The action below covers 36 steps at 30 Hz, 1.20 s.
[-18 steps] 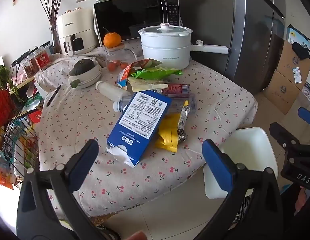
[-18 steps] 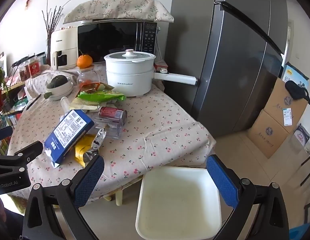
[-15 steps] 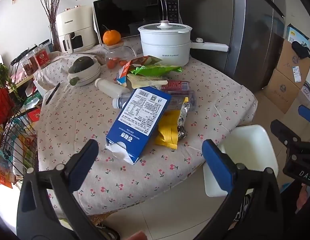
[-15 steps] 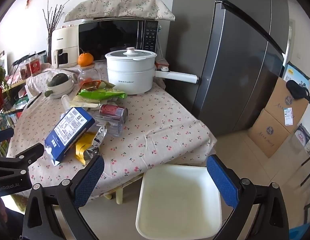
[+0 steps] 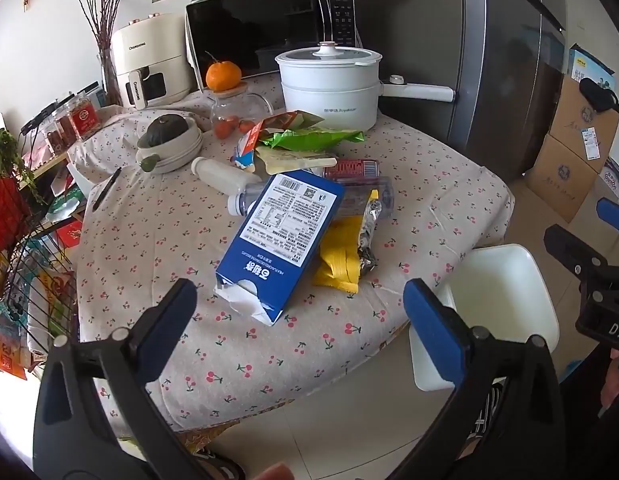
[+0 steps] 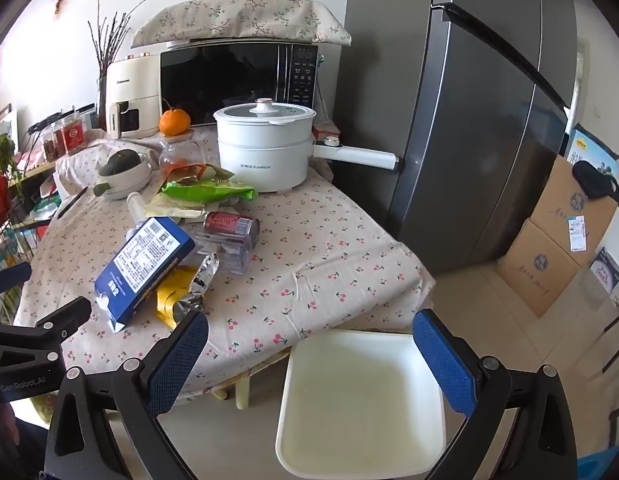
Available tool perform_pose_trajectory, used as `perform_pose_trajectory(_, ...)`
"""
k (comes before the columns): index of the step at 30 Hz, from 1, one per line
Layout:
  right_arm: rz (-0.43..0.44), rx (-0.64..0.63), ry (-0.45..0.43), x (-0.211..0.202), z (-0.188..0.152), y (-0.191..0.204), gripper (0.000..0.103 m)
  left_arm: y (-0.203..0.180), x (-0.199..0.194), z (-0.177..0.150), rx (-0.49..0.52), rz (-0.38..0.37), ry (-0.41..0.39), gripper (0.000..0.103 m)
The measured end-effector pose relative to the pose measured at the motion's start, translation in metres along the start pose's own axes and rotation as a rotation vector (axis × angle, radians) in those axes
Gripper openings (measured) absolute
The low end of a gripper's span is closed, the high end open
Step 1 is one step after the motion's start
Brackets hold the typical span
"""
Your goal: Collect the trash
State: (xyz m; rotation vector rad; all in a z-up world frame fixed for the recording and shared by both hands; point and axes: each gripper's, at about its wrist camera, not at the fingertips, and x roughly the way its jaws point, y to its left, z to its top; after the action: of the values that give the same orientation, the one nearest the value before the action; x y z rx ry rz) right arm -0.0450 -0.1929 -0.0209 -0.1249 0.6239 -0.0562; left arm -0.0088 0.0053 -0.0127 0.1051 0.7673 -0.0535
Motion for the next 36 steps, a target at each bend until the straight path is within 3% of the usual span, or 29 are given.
perform_pose_trajectory(36,0.019,0.01,0.008,0.0,-0.0005,-0.0003,0.103,0.001,0.0012,0.0001,-0.004,-0.01,0.011,0.103)
